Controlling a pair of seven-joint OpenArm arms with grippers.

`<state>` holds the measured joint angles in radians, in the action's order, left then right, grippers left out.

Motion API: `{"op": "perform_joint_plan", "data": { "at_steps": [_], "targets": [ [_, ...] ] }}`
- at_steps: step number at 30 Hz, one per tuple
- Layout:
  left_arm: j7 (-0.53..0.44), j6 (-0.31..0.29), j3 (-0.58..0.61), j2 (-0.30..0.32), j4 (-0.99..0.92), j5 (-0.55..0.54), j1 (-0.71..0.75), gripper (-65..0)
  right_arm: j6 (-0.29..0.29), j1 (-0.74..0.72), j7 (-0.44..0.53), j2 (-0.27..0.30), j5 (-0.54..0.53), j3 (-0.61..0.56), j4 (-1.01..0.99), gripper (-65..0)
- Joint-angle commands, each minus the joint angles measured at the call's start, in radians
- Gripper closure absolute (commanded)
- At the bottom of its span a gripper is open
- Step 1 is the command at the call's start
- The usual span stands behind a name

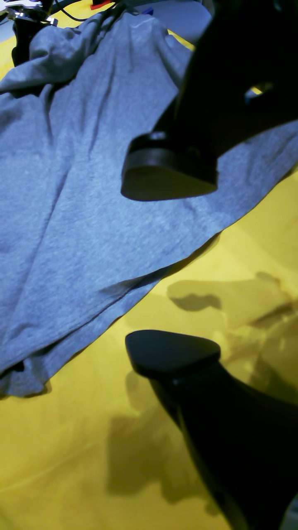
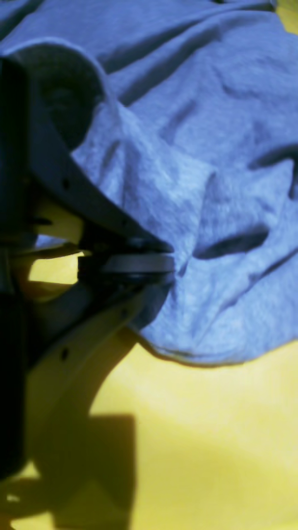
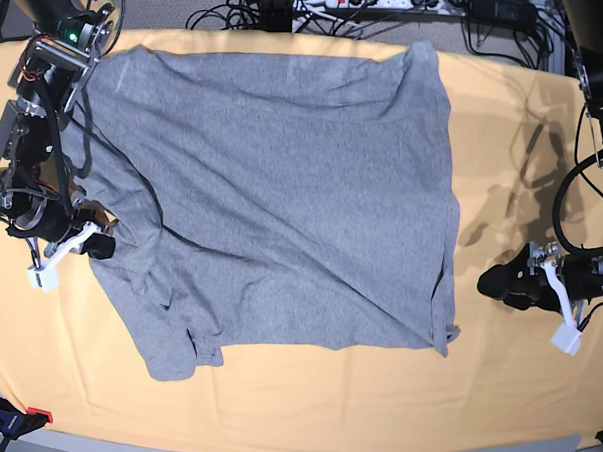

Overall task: Layout the t-shirt on the table in an organized manner, then fold the t-shirt properly
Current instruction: 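Regrasp the side edge near the hem with the right gripper and pull outward, then drag the hem corner outward with the right gripper to straighten the side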

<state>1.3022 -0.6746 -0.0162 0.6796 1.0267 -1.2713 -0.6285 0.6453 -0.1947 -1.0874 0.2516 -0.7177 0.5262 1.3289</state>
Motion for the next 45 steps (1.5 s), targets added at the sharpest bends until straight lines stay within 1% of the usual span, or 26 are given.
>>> {"op": "perform_joint_plan", "data": {
  "at_steps": [1,5,12,14,15,17,18,21,23,26,27,30,31,33,37,41,45],
  "targets": [
    [-0.018,-0.007,-0.008,0.019,0.014,-0.020,-0.031,-49.4,0.015,-0.029,0.023,0.018,-0.029,0.005,0.014,0.0],
    [-0.018,-0.006,-0.008,0.019,0.013,-0.020,-0.031,-49.4,0.018,-0.068,0.022,0.037,-0.038,0.005,0.017,0.0],
    [-0.018,-0.006,-0.008,0.019,0.014,-0.020,-0.031,-49.4,0.033,-0.171,0.036,0.097,-0.037,0.001,0.017,0.0],
    [-0.018,-0.006,-0.008,0.019,0.014,-0.021,-0.031,-49.4,0.043,-0.189,0.071,0.114,-0.036,-0.018,0.017,0.0],
    [-0.018,-0.006,-0.008,0.019,0.014,-0.020,-0.031,-49.4,0.053,-0.198,0.079,0.121,-0.035,-0.032,0.017,0.0],
    [-0.018,-0.006,-0.008,0.019,0.014,-0.021,-0.031,-49.4,0.053,-0.215,0.081,0.131,-0.021,-0.072,0.017,0.0],
    [-0.018,-0.006,-0.008,0.019,0.014,-0.021,-0.031,-49.4,0.053,-0.222,0.089,0.134,0.003,-0.097,0.017,0.0],
    [-0.018,-0.006,-0.008,0.019,0.014,-0.020,-0.031,-49.4,0.053,-0.243,0.129,0.137,0.141,-0.183,0.017,0.0],
    [-0.018,-0.006,-0.008,0.018,0.014,-0.021,-0.031,-49.4,0.002,-0.252,0.127,0.141,0.216,-0.243,0.017,0.0],
    [-0.018,-0.006,-0.008,0.019,0.014,-0.020,-0.031,-49.4,-0.061,-0.251,0.110,0.148,0.280,-0.293,0.017,0.0],
    [-0.018,-0.006,-0.008,0.019,0.014,-0.020,-0.031,-49.4,-0.080,-0.251,0.095,0.147,0.290,-0.294,0.017,-4.8],
    [-0.017,-0.006,-0.008,0.019,0.014,-0.020,-0.031,-49.4,-0.129,-0.251,0.047,0.148,0.288,-0.270,0.017,-33.2],
    [-0.017,-0.006,-0.008,0.019,0.013,-0.020,-0.031,-49.4,-0.143,-0.251,0.030,0.148,0.286,-0.256,0.017,-38.6],
    [-0.018,-0.006,-0.008,0.019,0.013,-0.020,-0.031,-49.4,-0.171,-0.247,-0.007,0.148,0.257,-0.212,0.017,-39.3],
    [-0.018,-0.006,-0.008,0.018,0.013,-0.021,-0.031,-49.4,-0.179,-0.231,-0.024,0.147,0.144,-0.087,0.003,-39.2],
    [-0.018,-0.006,-0.008,0.019,0.014,-0.020,-0.031,-49.4,-0.171,-0.225,-0.024,0.147,0.057,0.032,-0.091,-38.9],
    [-0.018,-0.006,-0.008,0.019,0.014,-0.021,-0.031,-49.4,-0.132,-0.226,-0.012,0.147,-0.021,0.111,-0.270,-38.9]
  ]
}}
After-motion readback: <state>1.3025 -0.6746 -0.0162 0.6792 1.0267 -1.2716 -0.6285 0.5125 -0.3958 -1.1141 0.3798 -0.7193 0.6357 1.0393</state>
